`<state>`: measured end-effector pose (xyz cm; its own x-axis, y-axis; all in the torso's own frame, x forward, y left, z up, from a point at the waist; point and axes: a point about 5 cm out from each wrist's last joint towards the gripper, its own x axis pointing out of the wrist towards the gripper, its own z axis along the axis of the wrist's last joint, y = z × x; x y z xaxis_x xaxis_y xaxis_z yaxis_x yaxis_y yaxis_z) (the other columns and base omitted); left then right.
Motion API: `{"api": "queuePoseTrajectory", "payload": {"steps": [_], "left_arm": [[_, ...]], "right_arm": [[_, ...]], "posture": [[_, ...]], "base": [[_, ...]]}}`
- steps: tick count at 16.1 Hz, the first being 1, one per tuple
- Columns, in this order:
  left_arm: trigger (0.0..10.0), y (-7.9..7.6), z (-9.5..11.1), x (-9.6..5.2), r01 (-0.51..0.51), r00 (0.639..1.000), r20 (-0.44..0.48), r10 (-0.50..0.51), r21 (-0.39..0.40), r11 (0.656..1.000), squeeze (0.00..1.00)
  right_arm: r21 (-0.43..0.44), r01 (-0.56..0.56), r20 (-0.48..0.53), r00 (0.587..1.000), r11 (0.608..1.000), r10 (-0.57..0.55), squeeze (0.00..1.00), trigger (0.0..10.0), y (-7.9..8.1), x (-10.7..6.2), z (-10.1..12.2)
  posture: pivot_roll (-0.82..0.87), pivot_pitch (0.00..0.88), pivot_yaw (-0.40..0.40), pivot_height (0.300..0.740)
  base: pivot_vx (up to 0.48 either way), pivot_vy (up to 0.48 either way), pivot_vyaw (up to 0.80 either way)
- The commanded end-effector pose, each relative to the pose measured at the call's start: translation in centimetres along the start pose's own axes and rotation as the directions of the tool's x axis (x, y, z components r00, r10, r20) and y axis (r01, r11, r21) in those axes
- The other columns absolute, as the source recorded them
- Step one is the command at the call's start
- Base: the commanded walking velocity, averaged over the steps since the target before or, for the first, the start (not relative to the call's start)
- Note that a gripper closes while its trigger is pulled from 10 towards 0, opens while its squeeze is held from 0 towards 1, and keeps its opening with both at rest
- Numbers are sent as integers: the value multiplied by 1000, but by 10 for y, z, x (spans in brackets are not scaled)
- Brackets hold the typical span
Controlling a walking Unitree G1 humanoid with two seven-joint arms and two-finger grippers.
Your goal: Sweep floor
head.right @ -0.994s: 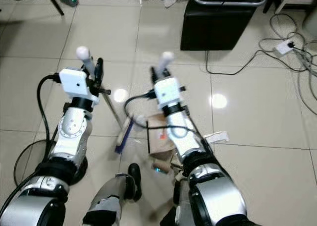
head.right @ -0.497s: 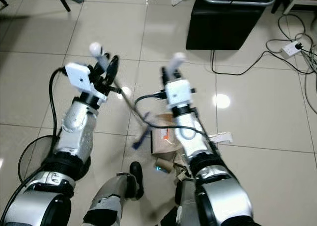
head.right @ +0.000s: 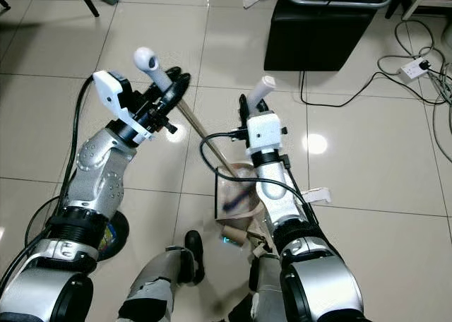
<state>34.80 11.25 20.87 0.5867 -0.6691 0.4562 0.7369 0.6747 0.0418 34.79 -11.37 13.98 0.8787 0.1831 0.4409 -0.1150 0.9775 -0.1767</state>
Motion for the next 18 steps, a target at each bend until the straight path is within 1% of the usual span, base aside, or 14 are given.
{"api": "queuePoseTrajectory", "payload": {"steps": [1,2,3,6,7,8,9,10,11,12,13,15,16,18], "left_arm": [[10000,-2,3,-6,70,997,-16,-71,-57,996,0],[10000,-2,11,-5,121,992,-22,-123,-71,990,0],[10000,-2,14,-5,140,990,-23,-142,-77,987,0],[10000,7,54,3,272,962,13,-273,-125,954,0],[10000,8,58,4,282,959,19,-282,-138,949,0],[10000,11,71,6,312,950,38,-310,-158,937,0],[10000,19,84,8,322,947,60,-316,-181,929,0],[10000,28,91,9,294,956,67,-287,-153,943,0],[10000,40,95,9,244,970,38,-242,-59,968,0],[10000,45,96,9,218,976,28,-218,-18,976,0],[10000,56,101,8,142,989,25,-145,83,986,0],[10000,71,111,4,11,998,52,-23,216,976,0],[10000,77,113,3,-68,996,75,49,282,957,0],[10000,83,110,1,-148,988,90,126,324,934,0]], "right_arm": [[48,24,-137,990,999,-17,0,10000,-2,-23,-23],[64,56,-124,991,996,-48,0,10000,-9,-24,-22],[67,65,-119,991,996,-57,0,10000,-11,-24,-22],[94,103,-87,992,990,-95,0,10000,-25,-33,-21],[96,101,-87,992,990,-93,0,10000,-26,-34,-22],[101,95,-90,992,990,-86,0,10000,-27,-39,-23],[109,100,-107,990,989,-89,0,10000,-30,-43,-26],[110,113,-117,988,987,-100,0,10000,-32,-46,-28],[114,120,-118,987,986,-106,0,10000,-35,-48,-28],[116,120,-117,987,986,-107,0,10000,-35,-48,-28],[122,127,-107,988,984,-115,0,10000,-37,-49,-27],[130,154,-63,987,979,-147,0,10000,-44,-49,-21],[139,182,-37,983,973,-178,0,10000,-51,-50,-17],[157,215,-3,976,964,-217,0,10000,-58,-54,-11]], "posture": [[157,362,82,740],[153,353,82,740],[153,350,83,740],[156,322,87,740],[157,319,87,740],[159,311,88,740],[161,304,90,740],[160,297,92,740],[159,292,94,740],[157,290,96,740],[152,285,98,740],[137,283,110,740],[132,279,115,740],[114,267,128,740]], "base": [[0,0,0],[0,0,0],[0,0,0],[0,0,0],[0,0,0],[0,0,0],[0,0,0],[0,0,0],[0,0,0],[0,0,0],[0,0,0],[0,0,0],[0,0,0],[0,0,0]]}}
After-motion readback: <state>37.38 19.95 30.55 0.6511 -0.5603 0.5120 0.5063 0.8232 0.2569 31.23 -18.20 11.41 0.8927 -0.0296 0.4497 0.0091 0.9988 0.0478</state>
